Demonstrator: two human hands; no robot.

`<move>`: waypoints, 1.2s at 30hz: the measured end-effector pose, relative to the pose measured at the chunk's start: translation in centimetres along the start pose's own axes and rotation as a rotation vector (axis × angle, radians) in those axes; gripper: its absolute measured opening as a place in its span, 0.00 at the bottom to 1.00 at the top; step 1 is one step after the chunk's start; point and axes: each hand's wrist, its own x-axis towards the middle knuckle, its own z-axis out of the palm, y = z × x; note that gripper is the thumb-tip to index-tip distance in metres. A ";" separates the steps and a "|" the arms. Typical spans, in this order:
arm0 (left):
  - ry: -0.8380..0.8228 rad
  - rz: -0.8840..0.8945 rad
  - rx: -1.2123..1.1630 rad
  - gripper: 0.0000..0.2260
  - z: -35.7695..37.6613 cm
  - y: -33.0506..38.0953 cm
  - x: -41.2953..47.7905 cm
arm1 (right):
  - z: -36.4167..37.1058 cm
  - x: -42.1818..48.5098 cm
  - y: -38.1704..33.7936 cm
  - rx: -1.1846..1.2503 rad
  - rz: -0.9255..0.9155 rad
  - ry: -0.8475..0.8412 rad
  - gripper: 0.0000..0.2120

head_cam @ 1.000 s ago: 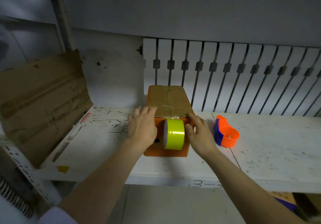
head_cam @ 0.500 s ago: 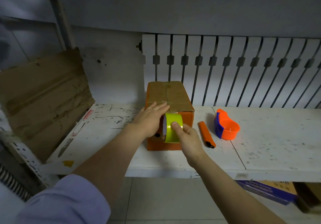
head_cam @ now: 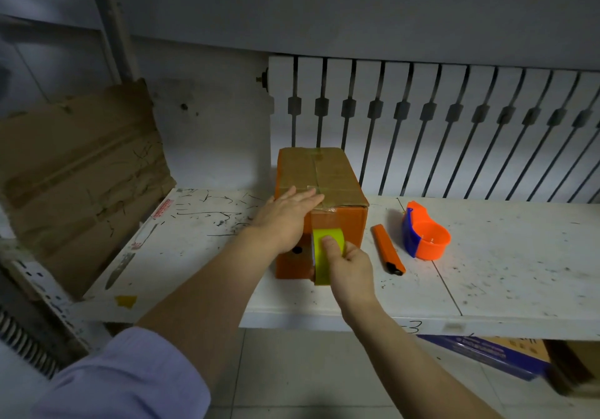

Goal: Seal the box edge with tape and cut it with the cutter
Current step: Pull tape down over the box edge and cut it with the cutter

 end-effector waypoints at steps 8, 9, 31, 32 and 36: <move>0.015 -0.001 0.000 0.41 0.3 0.0 -0.2 | -0.1 -0.9 0.9 0.073 0.146 0.011 0.12; 0.013 -0.001 -0.001 0.41 0.3 0.1 -0.3 | -0.1 -0.9 0.7 0.087 0.146 0.016 0.12; 0.113 -0.048 -0.134 0.38 0.4 0.8 -1.6 | -0.7 -2.3 4.6 -0.179 0.250 -0.020 0.17; 0.277 -0.101 -0.215 0.34 1.0 1.2 -2.4 | -0.8 -2.3 4.8 -0.159 0.273 -0.018 0.16; 0.623 -0.581 -0.809 0.16 6.3 3.6 -5.8 | -1.2 -1.8 5.3 -0.133 0.267 0.023 0.14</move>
